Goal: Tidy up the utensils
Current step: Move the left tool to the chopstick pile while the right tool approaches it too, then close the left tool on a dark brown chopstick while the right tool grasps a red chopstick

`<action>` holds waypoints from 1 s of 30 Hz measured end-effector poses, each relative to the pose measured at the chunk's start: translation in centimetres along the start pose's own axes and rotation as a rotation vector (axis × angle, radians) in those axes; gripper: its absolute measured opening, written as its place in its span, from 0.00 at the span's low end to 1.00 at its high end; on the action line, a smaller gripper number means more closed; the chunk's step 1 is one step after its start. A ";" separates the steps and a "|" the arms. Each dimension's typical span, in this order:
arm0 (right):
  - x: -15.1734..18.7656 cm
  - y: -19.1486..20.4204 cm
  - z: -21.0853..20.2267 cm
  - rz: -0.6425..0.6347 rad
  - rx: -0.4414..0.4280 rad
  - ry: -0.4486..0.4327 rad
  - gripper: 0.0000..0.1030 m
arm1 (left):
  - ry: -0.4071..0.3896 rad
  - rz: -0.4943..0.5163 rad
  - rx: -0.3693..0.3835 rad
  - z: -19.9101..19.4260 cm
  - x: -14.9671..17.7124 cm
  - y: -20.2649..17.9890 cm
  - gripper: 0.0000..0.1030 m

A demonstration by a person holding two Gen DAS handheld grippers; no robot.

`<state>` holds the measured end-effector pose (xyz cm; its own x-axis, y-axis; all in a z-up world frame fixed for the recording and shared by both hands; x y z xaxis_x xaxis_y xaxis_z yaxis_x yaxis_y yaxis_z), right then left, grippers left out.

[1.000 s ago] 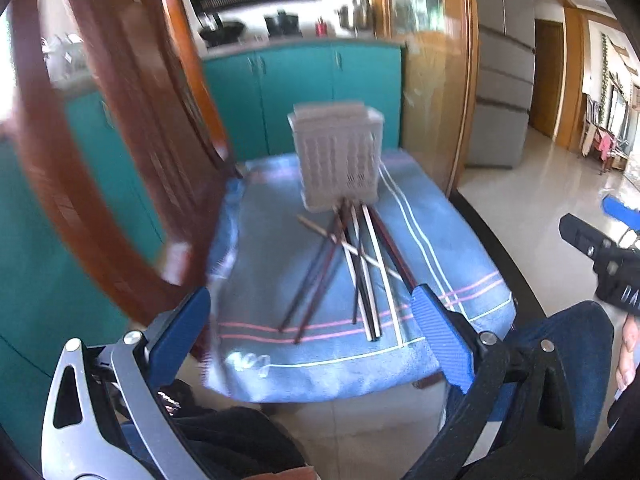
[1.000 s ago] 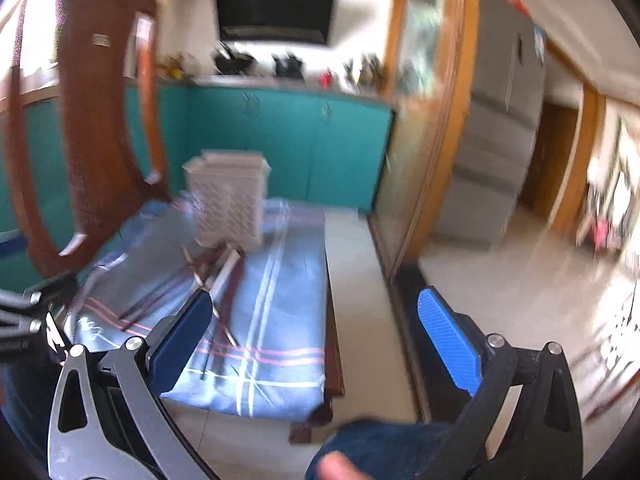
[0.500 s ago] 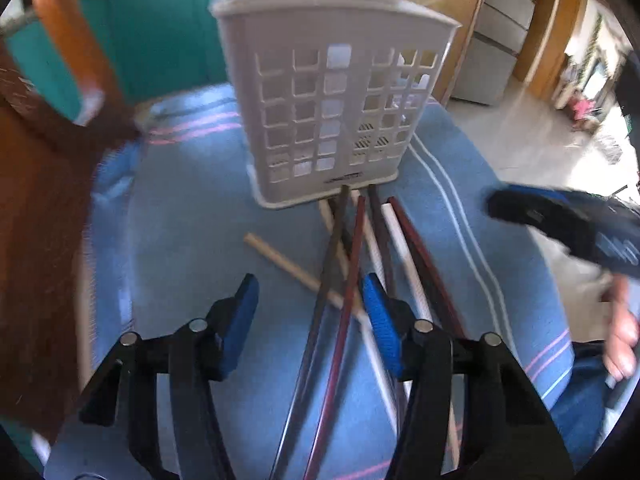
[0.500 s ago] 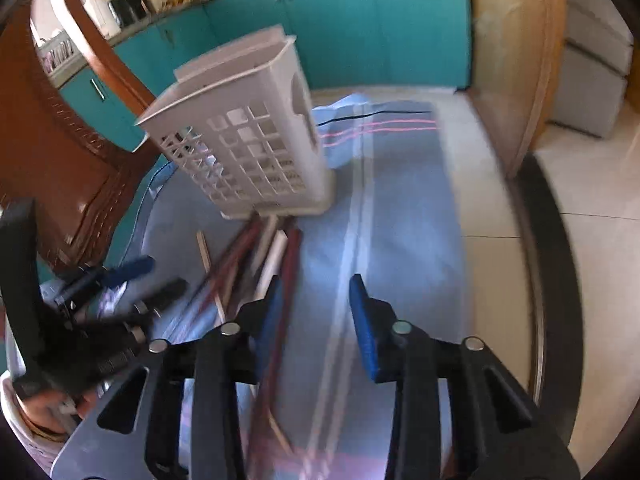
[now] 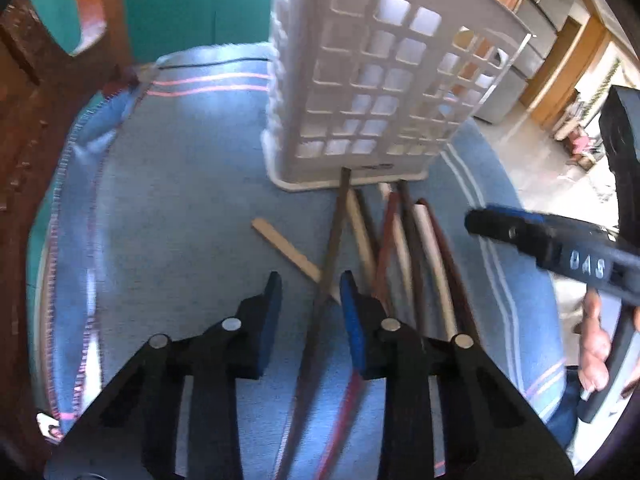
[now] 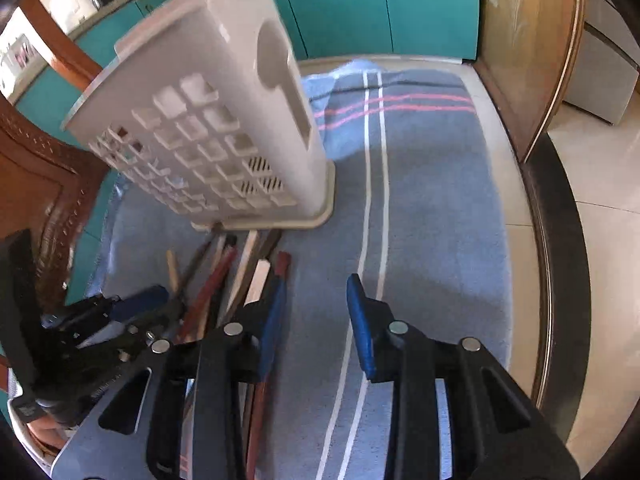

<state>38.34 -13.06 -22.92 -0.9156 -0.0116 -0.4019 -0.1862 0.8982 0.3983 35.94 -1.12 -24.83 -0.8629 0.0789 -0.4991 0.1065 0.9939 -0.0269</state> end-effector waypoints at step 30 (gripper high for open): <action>0.8 -3.0 -0.8 0.044 0.024 -0.020 0.18 | 0.027 -0.027 -0.018 -0.8 1.0 1.4 0.32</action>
Point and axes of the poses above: each gripper's, at about its wrist camera, not at the fingertips, and z roughly the way its jaws point, y to its left, x to its underside, the point moved 6 cm from there along z, roughly the way its jaws point, and after that the axes turned 9 degrees about -x, right-handed, at the moved point
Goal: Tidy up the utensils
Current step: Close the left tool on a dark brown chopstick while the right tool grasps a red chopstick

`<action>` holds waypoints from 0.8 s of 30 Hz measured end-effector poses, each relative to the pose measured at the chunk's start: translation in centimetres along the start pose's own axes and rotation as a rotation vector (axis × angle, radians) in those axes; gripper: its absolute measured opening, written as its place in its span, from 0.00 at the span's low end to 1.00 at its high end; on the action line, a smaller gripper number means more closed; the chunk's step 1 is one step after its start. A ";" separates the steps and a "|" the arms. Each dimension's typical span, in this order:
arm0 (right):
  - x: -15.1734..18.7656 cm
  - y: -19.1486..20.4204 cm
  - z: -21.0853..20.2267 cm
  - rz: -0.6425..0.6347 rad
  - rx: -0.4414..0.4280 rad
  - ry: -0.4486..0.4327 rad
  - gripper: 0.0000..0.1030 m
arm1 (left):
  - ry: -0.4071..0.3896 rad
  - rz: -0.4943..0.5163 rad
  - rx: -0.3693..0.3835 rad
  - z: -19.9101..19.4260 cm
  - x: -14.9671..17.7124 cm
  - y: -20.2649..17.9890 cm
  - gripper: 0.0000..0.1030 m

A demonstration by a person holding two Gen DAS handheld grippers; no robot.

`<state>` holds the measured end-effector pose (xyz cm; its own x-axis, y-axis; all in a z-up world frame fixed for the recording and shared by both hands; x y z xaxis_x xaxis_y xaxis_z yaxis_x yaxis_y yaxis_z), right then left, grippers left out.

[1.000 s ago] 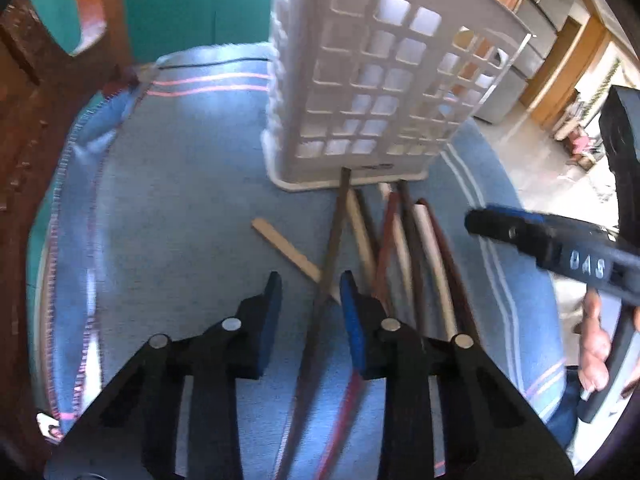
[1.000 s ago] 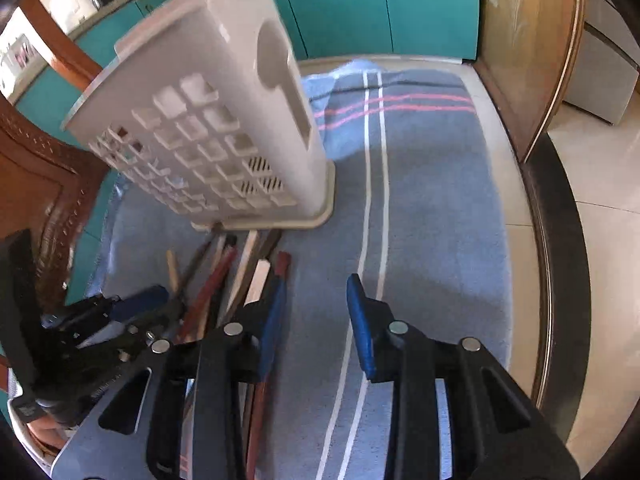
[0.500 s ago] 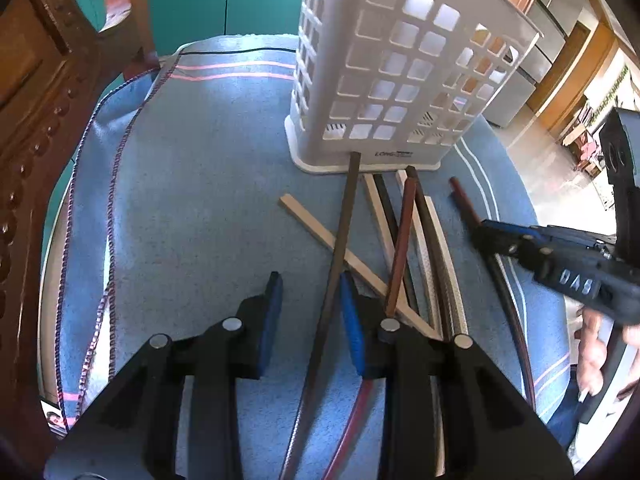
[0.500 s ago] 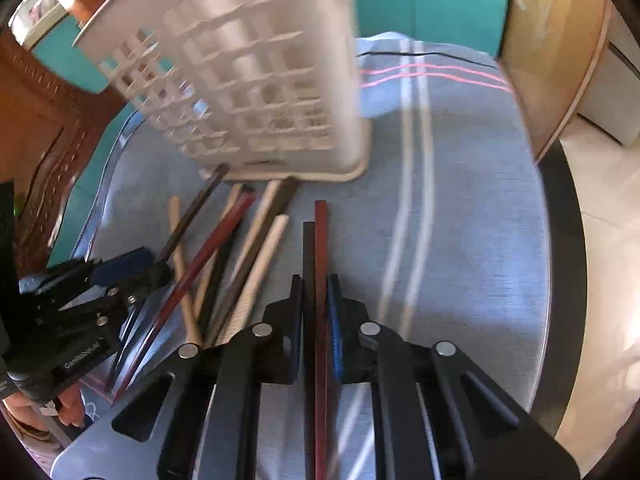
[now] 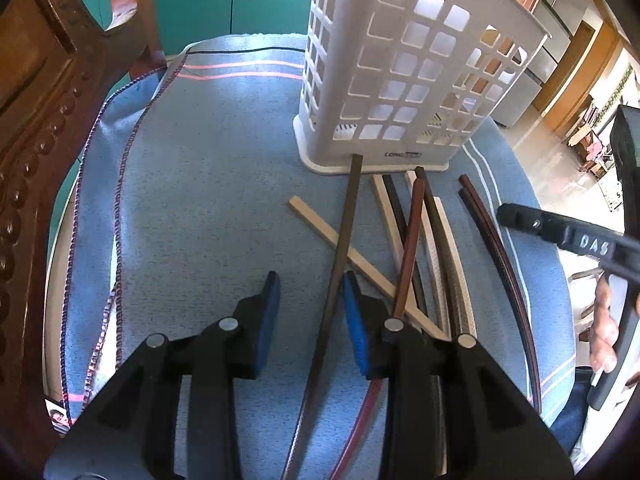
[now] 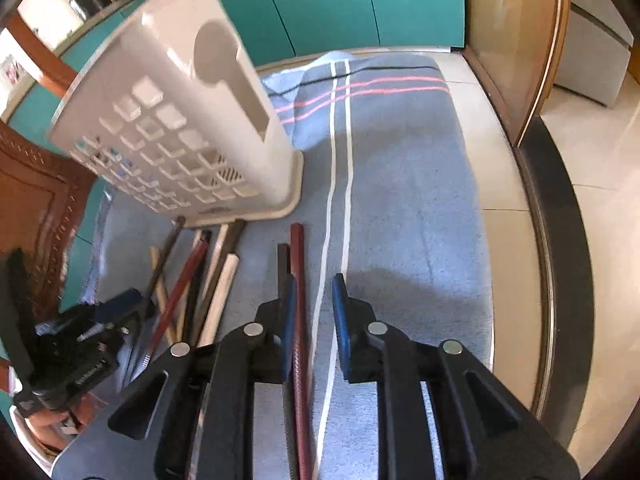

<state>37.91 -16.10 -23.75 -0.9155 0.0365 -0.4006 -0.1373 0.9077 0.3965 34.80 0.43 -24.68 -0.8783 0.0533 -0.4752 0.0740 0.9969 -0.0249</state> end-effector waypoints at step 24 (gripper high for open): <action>0.0 -1.2 1.3 -0.085 0.157 0.000 0.07 | 0.006 -0.027 -0.030 -0.1 -0.1 1.5 0.29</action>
Point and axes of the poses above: each gripper's, at about its wrist camera, not at the fingertips, and z roughly the way its jaws point, y to its left, x to its underside, the point moved 6 cm from there along z, roughly the way its jaws point, and after that the axes turned 9 degrees about -x, right-handed, at the moved point
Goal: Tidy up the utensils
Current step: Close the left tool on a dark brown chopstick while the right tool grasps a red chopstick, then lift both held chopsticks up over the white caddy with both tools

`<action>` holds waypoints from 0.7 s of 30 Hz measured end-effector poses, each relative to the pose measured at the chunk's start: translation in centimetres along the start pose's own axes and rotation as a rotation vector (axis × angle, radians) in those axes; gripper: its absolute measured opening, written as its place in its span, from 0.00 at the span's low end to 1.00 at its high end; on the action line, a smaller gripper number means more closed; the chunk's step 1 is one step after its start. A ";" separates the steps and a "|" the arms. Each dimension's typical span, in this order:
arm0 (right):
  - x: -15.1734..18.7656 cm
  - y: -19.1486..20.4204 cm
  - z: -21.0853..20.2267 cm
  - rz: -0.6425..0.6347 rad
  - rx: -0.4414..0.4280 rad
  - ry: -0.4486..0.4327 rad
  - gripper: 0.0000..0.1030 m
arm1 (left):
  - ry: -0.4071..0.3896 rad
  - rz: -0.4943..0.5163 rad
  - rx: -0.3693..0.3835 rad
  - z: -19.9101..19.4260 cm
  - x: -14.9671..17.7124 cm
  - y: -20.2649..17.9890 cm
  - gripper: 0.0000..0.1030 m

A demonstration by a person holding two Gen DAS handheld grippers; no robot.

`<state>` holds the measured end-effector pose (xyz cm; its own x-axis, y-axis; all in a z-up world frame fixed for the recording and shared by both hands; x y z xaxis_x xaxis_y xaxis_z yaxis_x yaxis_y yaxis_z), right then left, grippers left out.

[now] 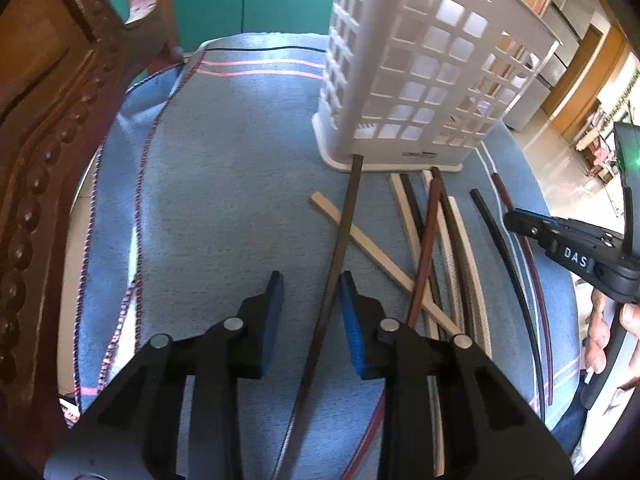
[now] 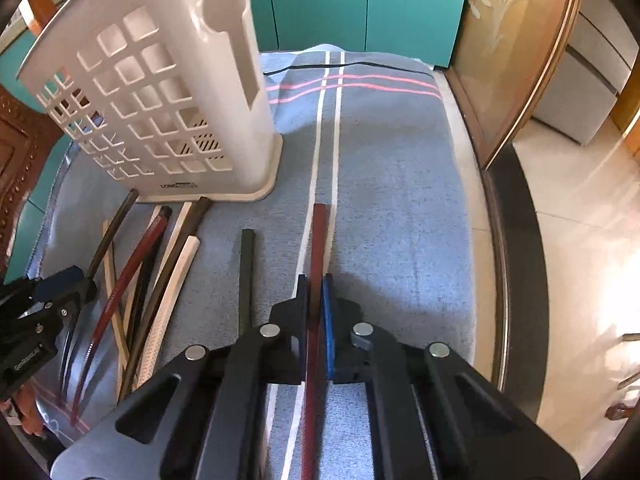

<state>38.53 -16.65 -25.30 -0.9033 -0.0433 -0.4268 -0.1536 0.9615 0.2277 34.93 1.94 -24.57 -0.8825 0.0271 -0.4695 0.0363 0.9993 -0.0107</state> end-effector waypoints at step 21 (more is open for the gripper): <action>0.7 3.3 0.4 -0.088 -0.007 -0.008 0.07 | -0.024 0.094 -0.090 1.9 -3.5 -2.5 0.08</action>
Point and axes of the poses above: each gripper's, at about its wrist camera, not at the fingertips, and z roughly the way its jaws point, y to its left, x to its underside, the point moved 6 cm from there along z, roughly the way its jaws point, and after that the axes turned 9 degrees about -x, right-handed, at the moved point
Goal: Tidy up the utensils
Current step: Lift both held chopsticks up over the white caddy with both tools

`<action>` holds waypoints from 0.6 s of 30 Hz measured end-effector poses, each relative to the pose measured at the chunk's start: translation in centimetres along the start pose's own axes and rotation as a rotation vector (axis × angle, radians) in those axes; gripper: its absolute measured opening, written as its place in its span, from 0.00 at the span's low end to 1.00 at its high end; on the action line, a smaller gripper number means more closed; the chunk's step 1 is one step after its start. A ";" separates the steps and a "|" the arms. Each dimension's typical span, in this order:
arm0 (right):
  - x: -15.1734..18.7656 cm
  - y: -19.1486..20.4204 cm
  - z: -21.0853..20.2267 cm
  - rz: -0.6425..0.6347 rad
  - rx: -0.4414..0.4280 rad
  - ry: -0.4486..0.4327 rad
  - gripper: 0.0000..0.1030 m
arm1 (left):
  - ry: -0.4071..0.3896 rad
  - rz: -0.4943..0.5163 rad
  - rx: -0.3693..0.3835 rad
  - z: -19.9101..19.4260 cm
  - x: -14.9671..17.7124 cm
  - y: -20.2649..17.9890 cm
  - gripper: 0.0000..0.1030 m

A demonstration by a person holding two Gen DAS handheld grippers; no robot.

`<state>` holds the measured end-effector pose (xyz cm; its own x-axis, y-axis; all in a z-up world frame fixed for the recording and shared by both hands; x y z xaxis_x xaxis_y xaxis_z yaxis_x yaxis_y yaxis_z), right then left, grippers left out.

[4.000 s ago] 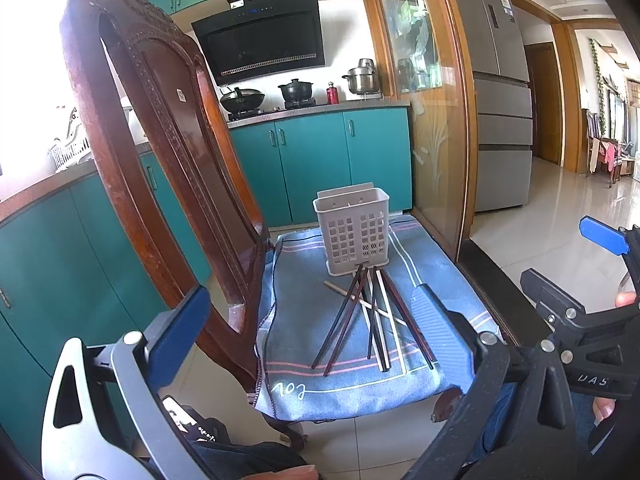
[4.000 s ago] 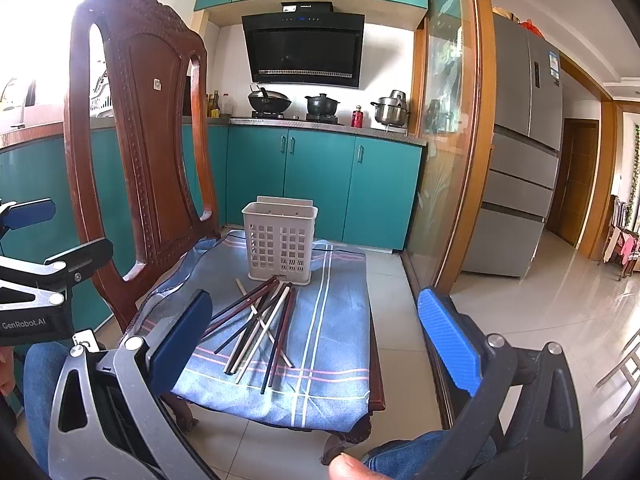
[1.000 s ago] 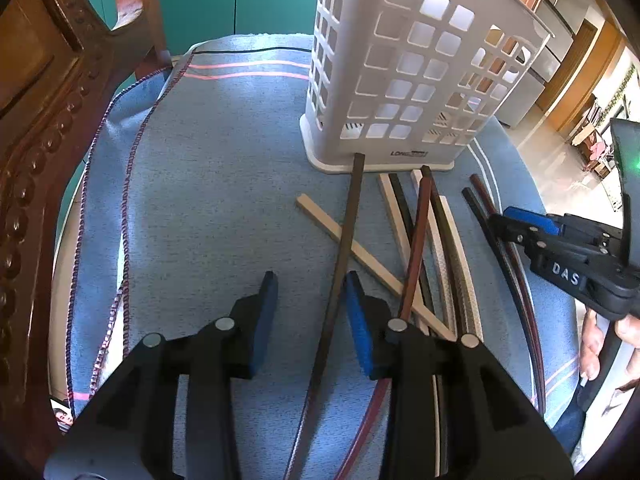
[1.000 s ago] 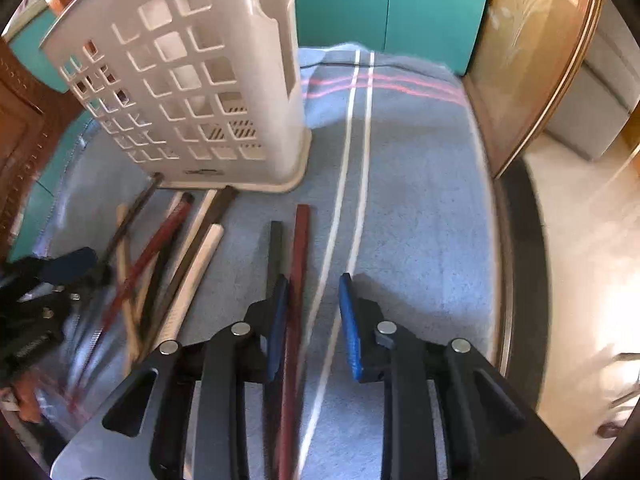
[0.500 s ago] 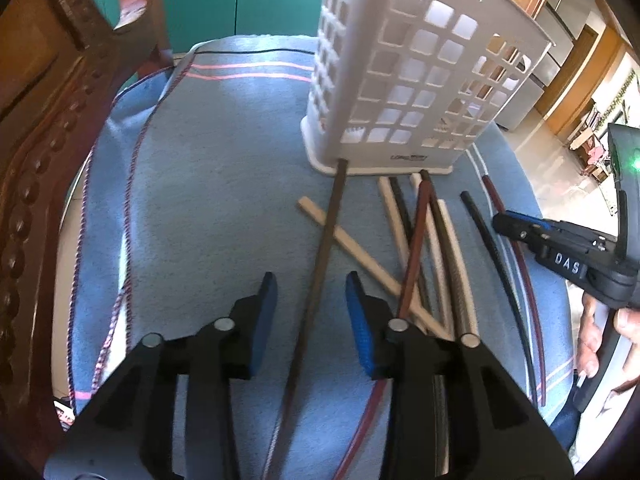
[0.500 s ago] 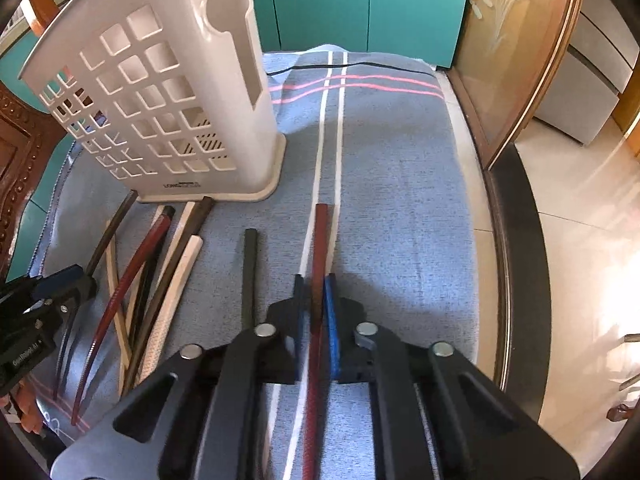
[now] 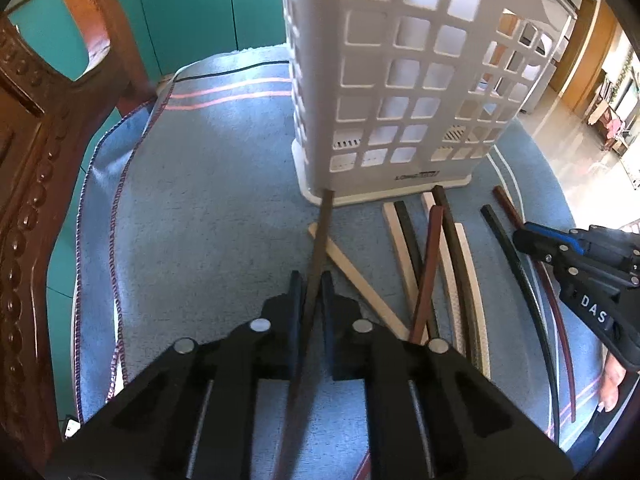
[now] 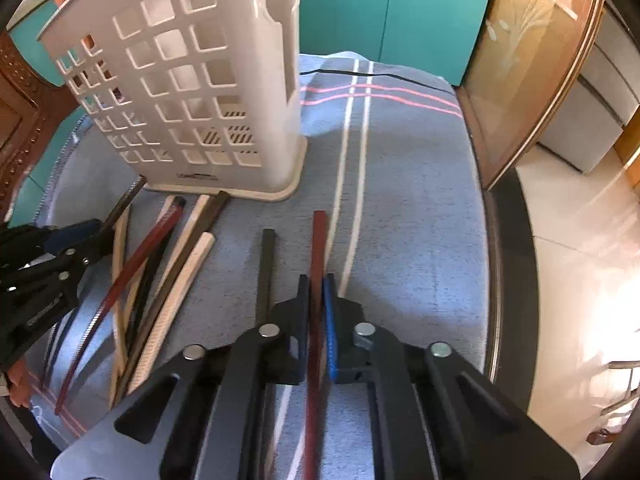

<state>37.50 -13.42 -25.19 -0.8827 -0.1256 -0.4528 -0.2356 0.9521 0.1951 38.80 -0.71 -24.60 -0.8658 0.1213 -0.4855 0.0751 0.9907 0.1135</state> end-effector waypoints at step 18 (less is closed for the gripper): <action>-5.0 2.0 -24.7 0.045 -0.351 -0.549 0.07 | -0.532 -0.143 0.152 -23.9 -5.9 3.2 0.07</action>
<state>31.41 -17.73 -1.00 -0.5805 0.1619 -0.7980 -0.4035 0.7940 0.4547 32.38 0.29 -0.67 -0.5071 -0.0395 -0.8610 0.0796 0.9925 -0.0925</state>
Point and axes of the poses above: each gripper's, at about its wrist camera, not at the fingertips, and z roughly the way its jaws point, y to its left, x to its underside, the point moved 6 cm from there along z, roughly the way its jaws point, and after that the axes turned 9 degrees about -x, right-handed, at the moved point
